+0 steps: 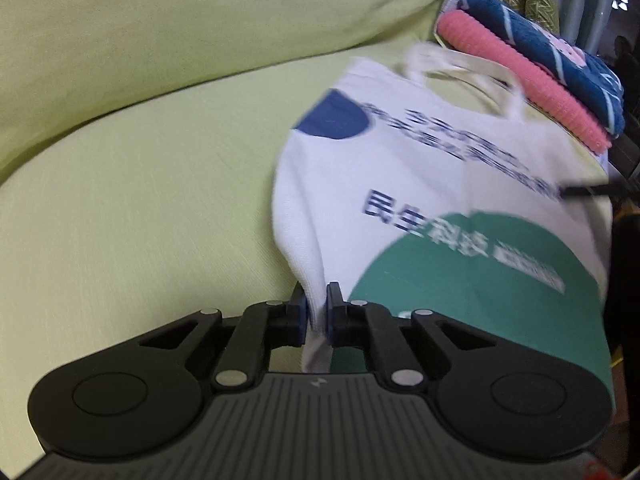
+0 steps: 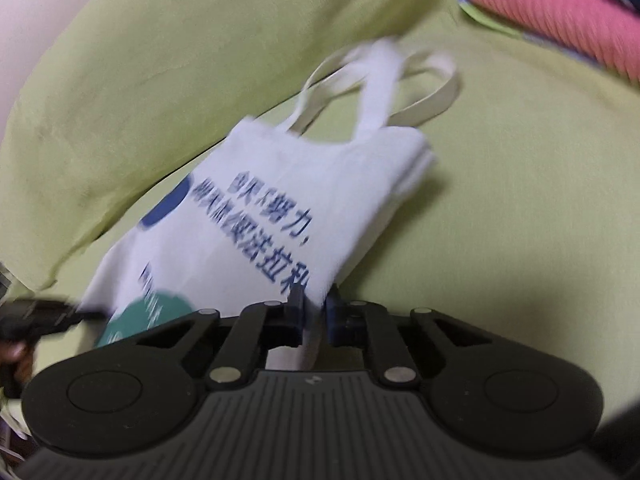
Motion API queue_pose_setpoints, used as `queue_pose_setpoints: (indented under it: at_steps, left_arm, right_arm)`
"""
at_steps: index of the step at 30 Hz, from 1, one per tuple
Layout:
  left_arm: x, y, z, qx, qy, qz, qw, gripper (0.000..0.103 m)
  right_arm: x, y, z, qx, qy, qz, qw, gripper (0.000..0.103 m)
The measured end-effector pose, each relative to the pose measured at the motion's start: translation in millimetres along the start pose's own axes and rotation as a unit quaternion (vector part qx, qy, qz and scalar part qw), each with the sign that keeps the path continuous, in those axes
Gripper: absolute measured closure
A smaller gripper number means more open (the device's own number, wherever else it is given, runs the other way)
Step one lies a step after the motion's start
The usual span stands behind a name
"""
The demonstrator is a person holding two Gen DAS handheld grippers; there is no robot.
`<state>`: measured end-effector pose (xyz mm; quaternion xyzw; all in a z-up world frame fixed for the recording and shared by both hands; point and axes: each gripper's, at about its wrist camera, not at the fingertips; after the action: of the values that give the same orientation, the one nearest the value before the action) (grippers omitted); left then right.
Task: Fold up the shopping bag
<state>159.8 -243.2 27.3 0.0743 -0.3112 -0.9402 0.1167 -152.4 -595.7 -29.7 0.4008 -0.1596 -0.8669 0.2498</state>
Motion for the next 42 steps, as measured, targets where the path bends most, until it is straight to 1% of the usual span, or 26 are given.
queue_pose_setpoints:
  at_steps: [4,7,9,12,13,15,16,17,19,20,21,22,23,24,28,30,32,33,34,35,36,38,40,42]
  left_arm:
    - [50.1,-14.1,25.0,-0.006,-0.016,0.02,0.9997,0.097]
    - [92.9,-17.1,32.7,-0.004,-0.041,0.015,0.999,0.097]
    - [115.1,-16.2,29.6,-0.008,-0.055,0.007,0.9984,0.095]
    - [131.7,-15.8,23.2,-0.018,-0.048,-0.002,0.9987,0.093]
    - [131.6,-16.9,23.3,-0.019,-0.044,0.0,0.9988,0.092]
    - [130.4,-19.6,25.2,-0.02,-0.037,0.004,0.9991,0.085]
    - [128.5,-21.5,28.9,-0.018,-0.034,0.007,0.9992,0.082]
    - [127.5,-22.1,32.1,-0.016,-0.03,0.009,0.9994,0.078]
    - [125.4,-23.3,38.6,-0.012,-0.021,0.013,0.9996,0.067]
    - [124.4,-23.8,41.8,-0.01,-0.017,0.016,0.9997,0.059]
    - [122.3,-24.8,44.3,-0.008,-0.012,0.02,0.9997,0.057]
    - [118.6,-26.2,45.5,-0.005,-0.006,0.027,0.9996,0.056]
    - [114.8,-27.7,46.7,-0.002,0.0,0.035,0.9994,0.051]
    - [110.3,-28.7,46.5,0.001,0.004,0.044,0.999,0.046]
    - [86.4,-28.7,31.5,0.009,0.008,0.08,0.9967,0.045]
    - [73.8,-27.0,19.8,0.006,0.013,0.091,0.9957,0.044]
    - [62.1,-24.7,7.5,0.003,0.008,0.102,0.9947,0.045]
    - [58.4,-25.0,4.8,0.007,0.004,0.104,0.9945,0.045]
    - [57.1,-23.9,3.9,0.01,0.0,0.1,0.9949,0.046]
    - [58.0,-21.2,2.7,0.008,-0.002,0.092,0.9957,0.048]
    - [59.7,-18.3,1.4,0.006,-0.006,0.083,0.9965,0.067]
    - [66.8,-14.5,1.1,0.001,-0.007,0.07,0.9975,0.085]
    - [75.0,-14.0,3.8,0.003,-0.009,0.063,0.998,0.086]
    - [86.1,-15.3,7.9,0.013,-0.024,0.067,0.9974,0.086]
  right_arm:
    - [-7.7,34.1,-17.0,0.008,-0.005,0.045,0.999,0.094]
    - [-11.9,54.1,-31.3,0.008,-0.036,0.081,0.996,0.094]
    - [-10.9,60.4,-36.5,0.01,-0.06,0.096,0.993,0.094]
    - [-6.1,62.5,-30.1,0.013,-0.062,0.099,0.993,0.093]
    - [-5.9,61.1,-23.3,0.017,-0.061,0.102,0.993,0.091]
    - [-5.3,56.0,-6.6,0.026,-0.056,0.109,0.992,0.088]
    - [-4.8,52.3,2.8,0.029,-0.052,0.112,0.992,0.083]
    - [-3.4,47.0,12.6,0.028,-0.047,0.117,0.992,0.071]
    - [1.2,30.8,30.7,0.028,-0.042,0.121,0.991,0.063]
    - [5.2,20.9,39.0,0.022,-0.036,0.121,0.992,0.061]
    - [9.7,11.0,45.4,0.013,-0.031,0.116,0.993,0.059]
    - [14.4,1.1,51.4,0.004,-0.025,0.111,0.994,0.054]
    - [19.5,-8.7,55.5,-0.005,-0.021,0.103,0.994,0.051]
    - [23.7,-17.7,57.8,-0.012,-0.018,0.095,0.995,0.05]
    - [38.1,-45.8,59.9,-0.032,-0.004,0.051,0.998,0.05]
    - [41.1,-50.8,60.0,-0.028,0.004,0.032,0.999,0.048]
    - [43.9,-49.7,58.5,-0.026,0.012,0.01,1.0,0.048]
    - [45.5,-47.7,57.2,-0.027,0.015,-0.001,1.0,0.05]
    - [46.8,-44.9,56.1,-0.028,0.013,-0.009,0.999,0.063]
    - [48.4,-42.0,55.2,-0.03,0.008,-0.016,0.999,0.083]
    - [51.3,-38.7,54.4,-0.034,0.007,-0.024,0.999,0.094]
    - [56.0,-33.4,53.8,-0.043,0.011,-0.033,0.998,0.095]
    - [54.1,-30.1,57.7,-0.038,0.002,-0.004,0.999,0.096]
    - [53.4,-20.5,64.7,-0.026,-0.012,0.019,0.999,0.096]
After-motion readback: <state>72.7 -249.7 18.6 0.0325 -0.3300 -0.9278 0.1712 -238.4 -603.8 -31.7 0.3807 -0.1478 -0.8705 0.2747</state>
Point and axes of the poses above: each gripper's, at about its wrist camera, not at the fingertips, and z roughly against the way its jaws point, x to its right, y to its top, and after that the axes turned 15 degrees about -z, right-handed
